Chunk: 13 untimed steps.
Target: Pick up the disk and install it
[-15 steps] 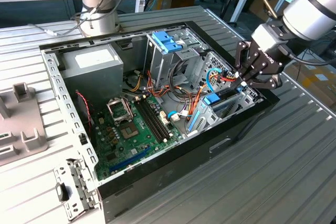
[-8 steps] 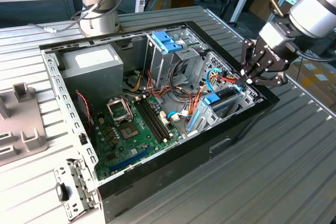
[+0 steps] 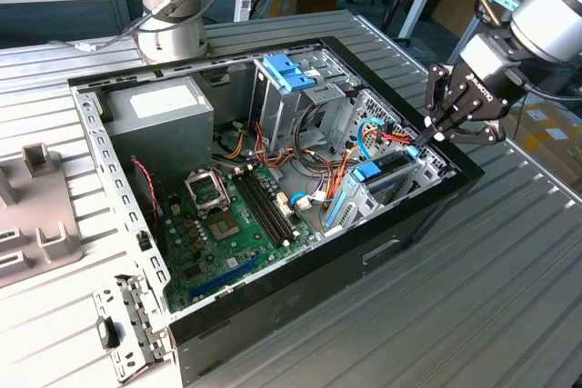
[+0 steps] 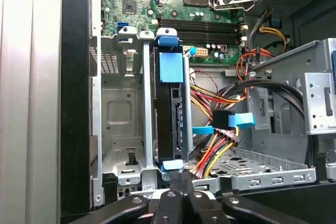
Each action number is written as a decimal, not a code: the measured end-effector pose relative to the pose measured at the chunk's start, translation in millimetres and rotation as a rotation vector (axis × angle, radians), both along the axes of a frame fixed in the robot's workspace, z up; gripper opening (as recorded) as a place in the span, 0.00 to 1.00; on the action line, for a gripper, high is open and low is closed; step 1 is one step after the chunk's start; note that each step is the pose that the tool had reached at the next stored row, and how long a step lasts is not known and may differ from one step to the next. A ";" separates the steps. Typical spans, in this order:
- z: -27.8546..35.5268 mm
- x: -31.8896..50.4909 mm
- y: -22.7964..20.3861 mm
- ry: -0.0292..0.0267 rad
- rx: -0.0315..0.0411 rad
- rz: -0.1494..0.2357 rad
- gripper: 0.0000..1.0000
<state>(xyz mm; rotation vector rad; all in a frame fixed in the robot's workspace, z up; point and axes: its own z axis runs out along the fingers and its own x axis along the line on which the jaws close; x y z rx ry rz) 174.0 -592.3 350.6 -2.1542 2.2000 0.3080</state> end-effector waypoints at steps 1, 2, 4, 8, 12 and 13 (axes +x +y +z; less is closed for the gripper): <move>0.6 0.1 -0.1 0.0000 0.0000 0.000 0.11; 1.8 0.2 0.0 -0.0001 -0.0001 0.000 0.11; 9.1 0.2 0.0 0.0000 0.0001 0.000 0.11; 14.7 0.6 -0.1 0.0000 0.0002 0.000 0.11; 17.3 2.4 0.2 0.0000 0.0002 0.000 0.11; 17.3 2.4 0.3 0.0000 0.0003 0.000 0.11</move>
